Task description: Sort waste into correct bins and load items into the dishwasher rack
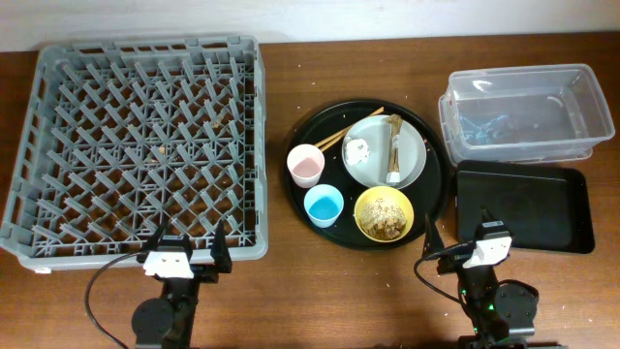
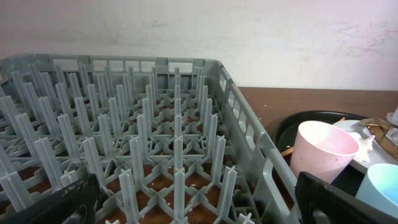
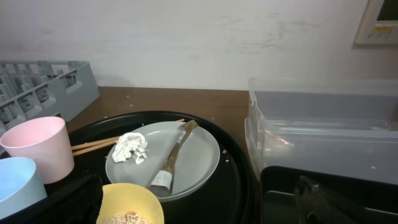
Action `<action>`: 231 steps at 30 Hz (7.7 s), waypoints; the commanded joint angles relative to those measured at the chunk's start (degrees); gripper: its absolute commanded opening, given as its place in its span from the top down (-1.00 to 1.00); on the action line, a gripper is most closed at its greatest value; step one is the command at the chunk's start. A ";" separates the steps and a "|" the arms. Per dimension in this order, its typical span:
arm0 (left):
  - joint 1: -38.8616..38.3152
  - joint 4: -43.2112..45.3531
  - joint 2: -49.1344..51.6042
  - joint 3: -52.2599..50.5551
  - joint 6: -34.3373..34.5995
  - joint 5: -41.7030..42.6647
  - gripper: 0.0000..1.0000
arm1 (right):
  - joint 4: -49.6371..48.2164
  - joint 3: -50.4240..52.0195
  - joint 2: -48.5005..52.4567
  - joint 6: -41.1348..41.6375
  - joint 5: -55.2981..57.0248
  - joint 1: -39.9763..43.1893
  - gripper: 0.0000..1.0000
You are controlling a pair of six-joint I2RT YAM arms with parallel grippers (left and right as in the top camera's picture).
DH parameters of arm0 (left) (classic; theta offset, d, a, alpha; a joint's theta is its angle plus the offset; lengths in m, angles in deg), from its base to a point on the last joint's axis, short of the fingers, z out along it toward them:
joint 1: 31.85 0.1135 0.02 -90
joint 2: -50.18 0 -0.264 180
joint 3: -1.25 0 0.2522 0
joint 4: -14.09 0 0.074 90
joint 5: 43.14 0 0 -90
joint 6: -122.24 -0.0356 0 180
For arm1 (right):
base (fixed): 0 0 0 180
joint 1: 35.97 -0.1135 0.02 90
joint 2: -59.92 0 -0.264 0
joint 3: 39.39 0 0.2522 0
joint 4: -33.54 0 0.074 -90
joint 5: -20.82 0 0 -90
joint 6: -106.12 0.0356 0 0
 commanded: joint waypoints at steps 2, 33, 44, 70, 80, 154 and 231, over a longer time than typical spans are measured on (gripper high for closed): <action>0.35 -0.11 -0.09 -0.31 0.13 0.39 -0.99 | -0.22 0.57 -0.55 -0.22 -0.13 -0.48 -0.97; 0.35 -0.11 -0.09 -0.31 0.13 0.39 -0.99 | -0.22 0.57 -0.55 -0.22 -0.13 -0.48 -0.97; 0.35 10.05 -0.09 1.51 0.66 11.76 -0.99 | -1.55 -4.09 -0.04 3.96 -18.38 -0.48 -0.97; 0.31 -48.06 77.20 77.20 0.72 24.37 -0.99 | 36.30 -80.76 115.82 16.44 2.71 -8.68 0.92; 0.31 -48.06 77.20 77.20 0.72 24.37 -0.99 | 32.06 -91.80 106.01 37.35 -0.68 17.40 0.92; 3.74 -39.54 71.12 77.26 9.11 73.83 -0.89 | 51.76 -90.62 84.46 -8.35 -57.31 -9.90 0.92; -9.16 -43.93 78.40 83.67 3.17 75.28 -0.16 | 36.41 -92.67 90.60 -6.47 -65.24 -17.59 0.07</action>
